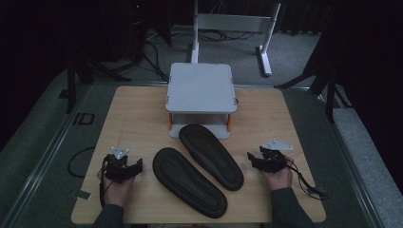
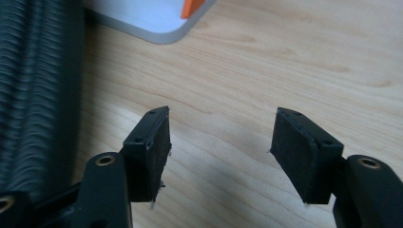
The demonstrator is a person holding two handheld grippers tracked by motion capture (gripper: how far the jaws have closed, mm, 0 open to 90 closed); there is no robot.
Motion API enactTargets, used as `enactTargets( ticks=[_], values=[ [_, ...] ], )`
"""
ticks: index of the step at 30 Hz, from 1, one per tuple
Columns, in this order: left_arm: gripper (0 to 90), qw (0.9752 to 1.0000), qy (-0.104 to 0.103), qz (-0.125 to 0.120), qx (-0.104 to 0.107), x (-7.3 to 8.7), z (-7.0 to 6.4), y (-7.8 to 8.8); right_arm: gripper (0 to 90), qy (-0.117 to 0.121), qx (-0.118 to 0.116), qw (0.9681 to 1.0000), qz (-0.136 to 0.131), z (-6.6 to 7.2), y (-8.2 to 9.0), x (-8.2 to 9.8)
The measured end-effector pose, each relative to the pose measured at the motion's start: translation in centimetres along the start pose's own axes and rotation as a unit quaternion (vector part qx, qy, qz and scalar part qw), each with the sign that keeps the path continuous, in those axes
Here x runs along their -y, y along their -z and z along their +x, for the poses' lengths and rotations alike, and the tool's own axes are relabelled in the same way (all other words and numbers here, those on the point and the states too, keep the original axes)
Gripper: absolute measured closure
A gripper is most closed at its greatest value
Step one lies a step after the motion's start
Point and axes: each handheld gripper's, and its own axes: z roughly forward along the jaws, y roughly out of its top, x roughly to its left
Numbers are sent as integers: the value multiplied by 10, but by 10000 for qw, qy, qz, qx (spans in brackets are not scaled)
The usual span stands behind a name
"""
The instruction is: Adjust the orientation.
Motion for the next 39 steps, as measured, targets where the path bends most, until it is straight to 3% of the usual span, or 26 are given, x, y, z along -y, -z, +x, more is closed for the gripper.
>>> enactTargets(
  ticks=[6, 13, 16, 20, 21, 24, 26, 31, 33, 37, 39],
  values=[
    [303, 10000, -27, 1, -2, 0, 0, 0, 356, 382, -132, 9991, -138, 20, 18, -10],
    [302, 10000, -55, 7, -19, 0, -1, 0, 316, 835, -336, 9954, -313, 53, 35, -24],
    [301, 10000, -80, 12, -14, 0, -2, -1, 299, 1068, -449, 9927, -342, 69, 38, -28],
    [301, 9999, -99, 26, -20, 0, -3, -1, 279, 1533, -511, 9863, -337, 93, 40, -35],
    [301, 9999, -100, 26, -23, 0, -3, -1, 279, 1625, -627, 9842, -310, 100, 39, -37],
    [301, 10000, -91, 18, -20, 1, -2, -1, 275, 1703, -743, 9819, -354, 112, 34, -40],
    [301, 10000, -97, 9, -11, 1, -2, -1, 252, 1770, -802, 9807, -234, 119, 27, -40],
    [299, 9999, -110, 22, -20, 0, -3, -1, 179, 1751, -816, 9812, 20, 125, 7, -35],
    [299, 9999, -108, 26, -19, 0, -3, -2, 135, 1766, -942, 9797, 43, 127, 2, -33],
    [299, 9999, -126, 28, -18, 0, -3, -2, 119, 1786, -860, 9798, 254, 127, -10, -30],
    [299, 9999, -107, 25, -24, 0, -3, -2, 115, 1854, -915, 9779, 298, 129, -14, -28]
  ],
)
